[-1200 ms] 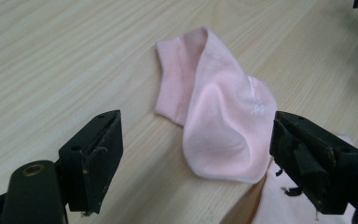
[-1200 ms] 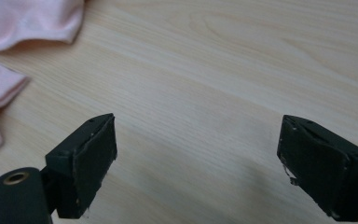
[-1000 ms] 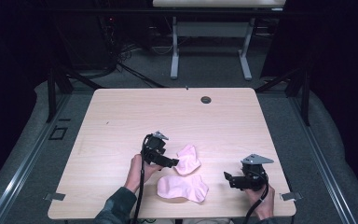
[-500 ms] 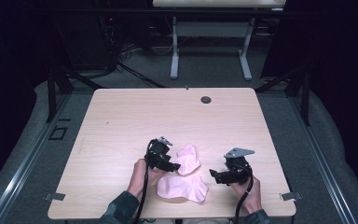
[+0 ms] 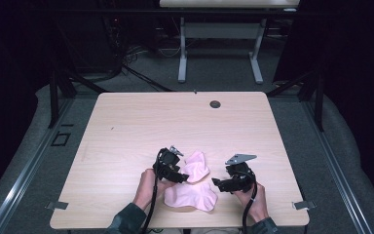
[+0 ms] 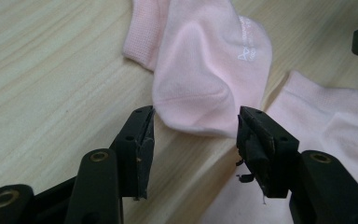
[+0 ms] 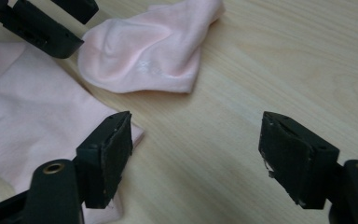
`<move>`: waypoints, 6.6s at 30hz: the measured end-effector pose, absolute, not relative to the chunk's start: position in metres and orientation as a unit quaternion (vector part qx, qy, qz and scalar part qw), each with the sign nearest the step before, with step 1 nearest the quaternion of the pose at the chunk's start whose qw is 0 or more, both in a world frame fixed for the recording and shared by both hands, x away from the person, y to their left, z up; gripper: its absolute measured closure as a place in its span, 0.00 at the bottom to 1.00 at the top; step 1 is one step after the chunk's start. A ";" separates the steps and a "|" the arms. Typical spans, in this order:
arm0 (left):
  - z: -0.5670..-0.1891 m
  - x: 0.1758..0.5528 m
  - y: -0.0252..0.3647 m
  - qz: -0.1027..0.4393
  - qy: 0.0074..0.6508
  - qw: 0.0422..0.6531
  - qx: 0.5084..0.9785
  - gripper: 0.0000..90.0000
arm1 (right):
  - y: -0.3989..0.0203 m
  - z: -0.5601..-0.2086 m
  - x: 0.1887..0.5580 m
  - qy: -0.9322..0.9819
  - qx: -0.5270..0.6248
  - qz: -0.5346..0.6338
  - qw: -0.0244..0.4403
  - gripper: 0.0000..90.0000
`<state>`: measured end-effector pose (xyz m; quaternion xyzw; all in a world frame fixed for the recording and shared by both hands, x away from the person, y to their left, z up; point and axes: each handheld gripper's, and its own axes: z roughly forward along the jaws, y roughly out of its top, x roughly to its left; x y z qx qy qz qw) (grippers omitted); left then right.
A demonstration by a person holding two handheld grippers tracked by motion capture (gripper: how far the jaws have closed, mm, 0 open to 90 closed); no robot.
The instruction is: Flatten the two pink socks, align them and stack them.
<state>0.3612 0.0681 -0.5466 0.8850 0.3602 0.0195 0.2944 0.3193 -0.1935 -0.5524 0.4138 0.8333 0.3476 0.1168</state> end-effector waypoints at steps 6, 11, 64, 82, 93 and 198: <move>-0.541 0.345 0.079 0.024 0.369 0.295 0.881 0.50 | -0.181 -0.551 0.305 0.847 0.395 0.340 0.101 0.41; -0.544 0.326 0.098 0.020 0.390 0.299 0.871 0.51 | -0.172 -0.554 0.296 0.858 0.387 0.325 0.090 0.53; -0.538 0.309 0.111 0.038 0.411 0.319 0.853 0.47 | -0.175 -0.553 0.309 0.868 0.369 0.319 0.093 0.65; -0.548 0.363 0.064 0.032 0.432 0.297 0.851 0.55 | -0.180 -0.553 0.332 0.844 0.402 0.337 0.114 0.62; -0.552 0.366 0.041 0.070 0.394 0.266 0.877 0.68 | -0.182 -0.554 0.332 0.839 0.409 0.340 0.114 0.61; -0.519 0.312 0.111 -0.042 0.363 0.414 0.833 0.98 | -0.147 -0.539 0.269 0.887 0.330 0.308 0.101 0.65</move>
